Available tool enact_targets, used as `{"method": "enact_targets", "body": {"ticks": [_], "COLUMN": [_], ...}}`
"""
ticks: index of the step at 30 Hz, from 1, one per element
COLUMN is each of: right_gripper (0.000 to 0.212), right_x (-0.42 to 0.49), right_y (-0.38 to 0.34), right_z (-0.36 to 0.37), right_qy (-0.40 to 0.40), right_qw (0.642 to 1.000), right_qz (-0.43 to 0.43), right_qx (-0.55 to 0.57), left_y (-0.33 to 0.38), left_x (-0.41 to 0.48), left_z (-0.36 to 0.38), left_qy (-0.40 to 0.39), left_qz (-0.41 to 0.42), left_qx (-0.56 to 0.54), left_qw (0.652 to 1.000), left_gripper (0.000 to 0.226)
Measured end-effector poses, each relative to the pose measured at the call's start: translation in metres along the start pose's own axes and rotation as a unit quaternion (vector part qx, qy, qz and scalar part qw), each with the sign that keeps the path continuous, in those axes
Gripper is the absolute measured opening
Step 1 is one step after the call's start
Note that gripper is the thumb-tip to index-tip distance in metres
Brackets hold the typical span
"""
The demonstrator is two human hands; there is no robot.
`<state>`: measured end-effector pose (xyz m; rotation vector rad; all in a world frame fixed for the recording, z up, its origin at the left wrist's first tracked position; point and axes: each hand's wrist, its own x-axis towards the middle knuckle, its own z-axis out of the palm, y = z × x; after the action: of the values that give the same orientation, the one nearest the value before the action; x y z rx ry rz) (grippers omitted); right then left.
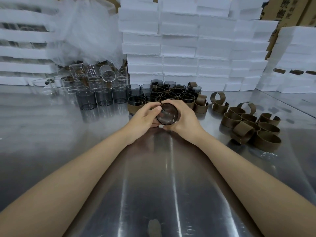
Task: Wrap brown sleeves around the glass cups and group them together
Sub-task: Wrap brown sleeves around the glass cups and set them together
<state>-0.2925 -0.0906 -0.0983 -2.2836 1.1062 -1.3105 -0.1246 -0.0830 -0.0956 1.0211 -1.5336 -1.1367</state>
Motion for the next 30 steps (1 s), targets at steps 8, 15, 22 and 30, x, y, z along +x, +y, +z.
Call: {"method": "enact_targets", "body": {"ticks": [8, 15, 22, 30], "right_gripper": [0.062, 0.065, 0.072, 0.078], "right_x": [-0.005, -0.006, -0.005, -0.003], "right_y": [-0.009, -0.013, -0.013, -0.009], "right_z": [0.002, 0.003, 0.005, 0.005], "right_qy": [-0.026, -0.028, -0.041, -0.021], "right_qw": [0.998, 0.999, 0.999, 0.994], "right_qz": [-0.029, -0.017, 0.021, 0.086], "right_qx": [-0.039, -0.038, -0.018, 0.058], "left_y": [0.001, 0.002, 0.003, -0.002], "left_x": [-0.002, -0.001, -0.001, -0.007], "left_z": [-0.001, 0.002, 0.014, 0.014], "left_qy": [-0.003, 0.014, 0.064, 0.045], "left_qz": [-0.024, -0.039, -0.038, 0.055], "left_qx": [0.004, -0.005, 0.027, 0.056], "left_qw": [1.000, 0.999, 0.997, 0.996], "left_gripper": [0.031, 0.033, 0.051, 0.057]}}
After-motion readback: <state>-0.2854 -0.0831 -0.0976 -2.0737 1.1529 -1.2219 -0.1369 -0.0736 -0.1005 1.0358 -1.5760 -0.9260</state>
